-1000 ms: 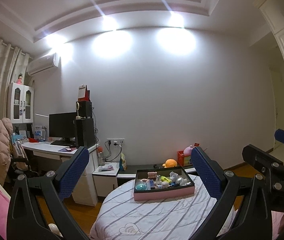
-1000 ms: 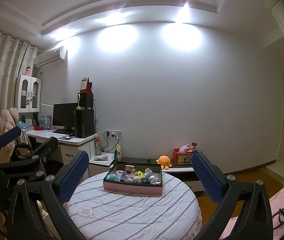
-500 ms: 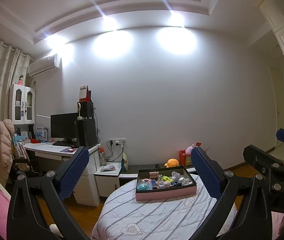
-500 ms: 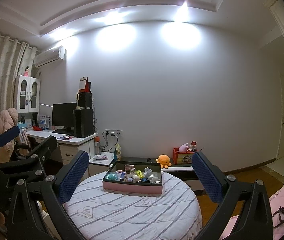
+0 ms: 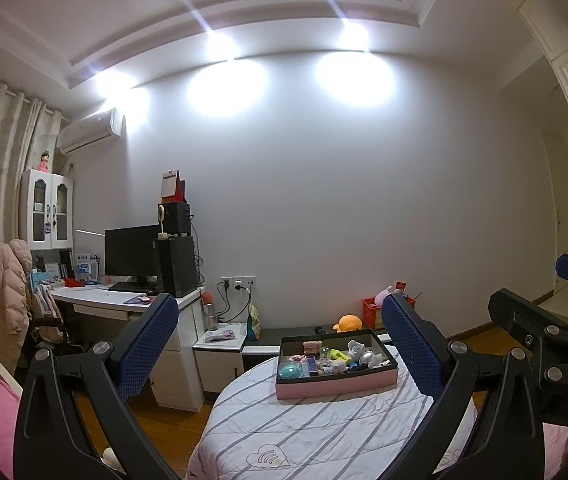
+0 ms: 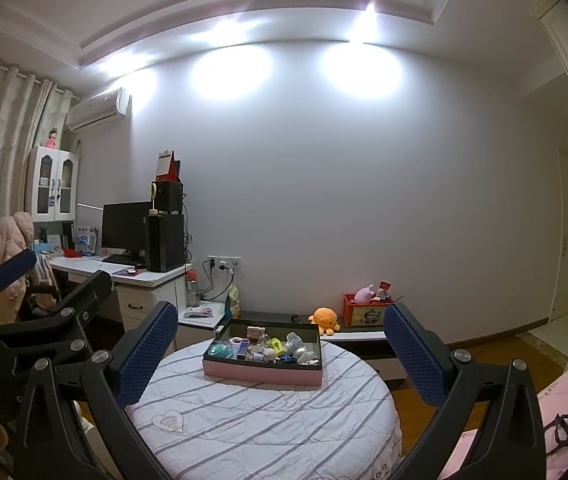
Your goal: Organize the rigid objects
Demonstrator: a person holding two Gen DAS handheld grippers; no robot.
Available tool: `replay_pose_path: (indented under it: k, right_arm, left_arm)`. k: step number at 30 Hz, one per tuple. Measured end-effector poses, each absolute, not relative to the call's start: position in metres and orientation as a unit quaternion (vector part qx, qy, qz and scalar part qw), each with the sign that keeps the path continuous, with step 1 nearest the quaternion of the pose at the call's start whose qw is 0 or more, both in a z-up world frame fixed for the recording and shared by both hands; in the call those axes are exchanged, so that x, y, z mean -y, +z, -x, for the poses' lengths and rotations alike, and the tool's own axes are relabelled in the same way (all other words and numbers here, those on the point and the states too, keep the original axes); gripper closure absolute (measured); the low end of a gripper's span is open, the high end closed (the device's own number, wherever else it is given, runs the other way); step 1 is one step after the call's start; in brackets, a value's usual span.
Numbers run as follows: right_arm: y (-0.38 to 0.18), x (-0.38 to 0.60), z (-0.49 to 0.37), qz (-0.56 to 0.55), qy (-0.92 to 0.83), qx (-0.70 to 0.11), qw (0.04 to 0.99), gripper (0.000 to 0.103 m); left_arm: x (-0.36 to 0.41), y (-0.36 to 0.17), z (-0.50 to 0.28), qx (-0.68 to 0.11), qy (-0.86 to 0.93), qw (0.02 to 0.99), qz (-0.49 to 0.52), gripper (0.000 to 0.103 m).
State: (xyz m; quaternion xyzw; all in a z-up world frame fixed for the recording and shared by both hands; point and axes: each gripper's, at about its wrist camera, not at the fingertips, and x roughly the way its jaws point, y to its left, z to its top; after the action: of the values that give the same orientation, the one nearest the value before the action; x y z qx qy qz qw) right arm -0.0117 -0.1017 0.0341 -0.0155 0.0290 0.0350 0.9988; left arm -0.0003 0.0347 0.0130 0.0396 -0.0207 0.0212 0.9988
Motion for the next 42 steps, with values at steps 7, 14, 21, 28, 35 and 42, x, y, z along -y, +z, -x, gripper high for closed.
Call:
replay_pose_path:
  k: [7,14,21,28,35,42]
  right_arm:
    - [0.0341,0.1008,0.0123,0.016,0.035,-0.03,0.999,0.0]
    - [0.0342,0.0995,0.013,0.018,0.033,-0.031,0.999,0.0]
    - [0.0343,0.0988,0.0129,0.019,0.032,-0.033,0.999,0.0]
    - [0.0335,0.0983,0.0127,0.02,0.03,-0.034,0.999,0.0]
    - [0.0329,0.0975,0.0128,0.021,0.03,-0.035,0.999,0.0]
    - [0.0334,0.0972,0.0124,0.022,0.03,-0.036,0.999,0.0]
  left_arm:
    - [-0.0344,0.0126,0.0003,0.022,0.023,0.999,-0.041,0.0]
    - [-0.0351,0.0108,0.0009,0.021,0.023,0.999,-0.04,0.0]
    - [-0.0363,0.0099,0.0021,0.021,0.026,0.999,-0.042,0.0]
    - [-0.0368,0.0093,0.003,0.02,0.028,0.998,-0.044,0.0]
    - [-0.0376,0.0092,0.0034,0.02,0.029,0.998,-0.044,0.0]
    - [-0.0377,0.0093,0.0036,0.021,0.028,0.998,-0.045,0.0]
